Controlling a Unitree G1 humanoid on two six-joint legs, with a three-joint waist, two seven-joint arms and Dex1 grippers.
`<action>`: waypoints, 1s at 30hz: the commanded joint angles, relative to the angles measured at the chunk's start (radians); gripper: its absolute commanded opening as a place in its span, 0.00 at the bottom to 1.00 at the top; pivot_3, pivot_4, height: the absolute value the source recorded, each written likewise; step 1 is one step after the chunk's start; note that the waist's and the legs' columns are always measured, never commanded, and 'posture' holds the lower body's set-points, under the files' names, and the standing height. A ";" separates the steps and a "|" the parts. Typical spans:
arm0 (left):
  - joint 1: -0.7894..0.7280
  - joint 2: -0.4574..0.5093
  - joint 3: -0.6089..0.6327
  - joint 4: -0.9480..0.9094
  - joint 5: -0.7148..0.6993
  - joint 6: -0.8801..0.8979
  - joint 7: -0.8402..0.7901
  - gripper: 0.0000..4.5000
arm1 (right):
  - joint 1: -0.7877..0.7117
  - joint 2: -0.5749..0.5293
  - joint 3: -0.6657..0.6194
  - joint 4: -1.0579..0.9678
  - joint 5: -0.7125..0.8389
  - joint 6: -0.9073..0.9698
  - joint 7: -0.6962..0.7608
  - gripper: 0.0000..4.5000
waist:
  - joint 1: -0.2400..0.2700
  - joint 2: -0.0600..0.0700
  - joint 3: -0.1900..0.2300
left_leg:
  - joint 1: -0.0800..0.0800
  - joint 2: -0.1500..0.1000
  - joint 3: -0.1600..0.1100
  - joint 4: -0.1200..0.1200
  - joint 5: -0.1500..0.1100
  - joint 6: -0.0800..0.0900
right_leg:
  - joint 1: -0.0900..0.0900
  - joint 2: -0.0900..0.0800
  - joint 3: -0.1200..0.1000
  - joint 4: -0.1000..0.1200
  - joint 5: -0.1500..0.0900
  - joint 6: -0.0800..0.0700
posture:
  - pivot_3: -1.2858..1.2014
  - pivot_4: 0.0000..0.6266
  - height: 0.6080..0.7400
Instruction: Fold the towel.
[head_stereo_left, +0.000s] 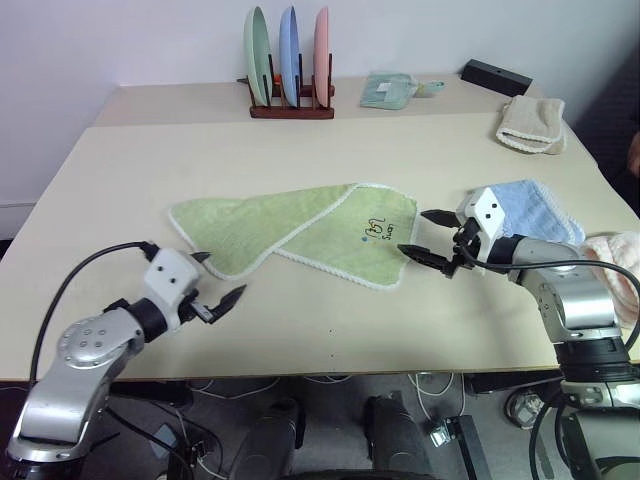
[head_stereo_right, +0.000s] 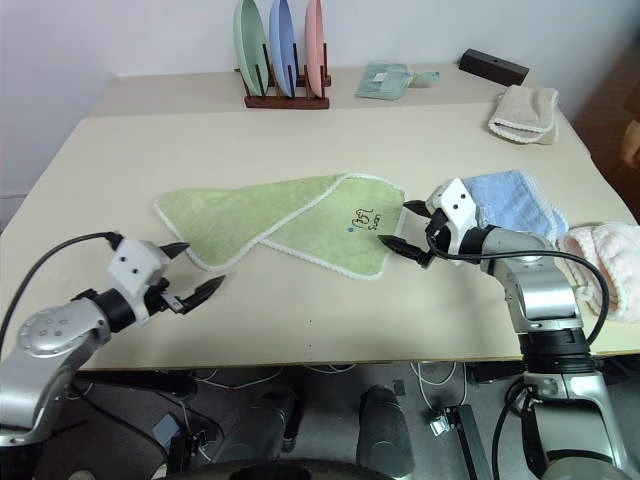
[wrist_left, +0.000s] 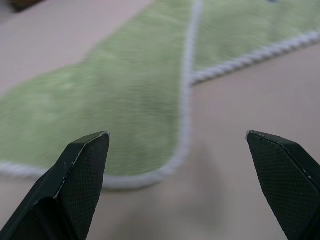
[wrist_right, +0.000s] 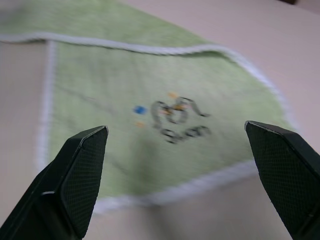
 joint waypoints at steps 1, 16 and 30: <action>-0.034 0.020 -0.059 0.011 0.112 -0.020 0.037 0.99 | 0.003 0.024 0.008 -0.072 0.005 0.009 -0.035 1.00 | -0.001 0.000 0.000 | 0.000 0.000 0.000 0.000 0.000 0.000 | 0.000 0.000 0.000 0.000 0.000 0.000 | 0.52 0.24 0.99; -0.245 0.012 -0.153 0.421 0.295 -0.216 0.053 0.94 | 0.021 0.060 0.008 -0.170 0.018 0.056 -0.138 1.00 | 0.001 0.000 0.000 | 0.000 0.000 0.000 0.000 0.000 0.000 | -0.001 0.000 0.001 0.000 0.003 0.003 | 0.52 0.24 0.99; -0.269 0.006 -0.122 0.513 0.333 -0.419 0.047 0.02 | -0.027 0.022 0.067 -0.083 -0.097 -0.005 -0.161 1.00 | -0.004 0.000 0.000 | 0.000 0.000 0.001 0.000 0.000 0.000 | -0.002 0.000 0.002 0.000 0.004 0.004 | 0.52 0.24 0.99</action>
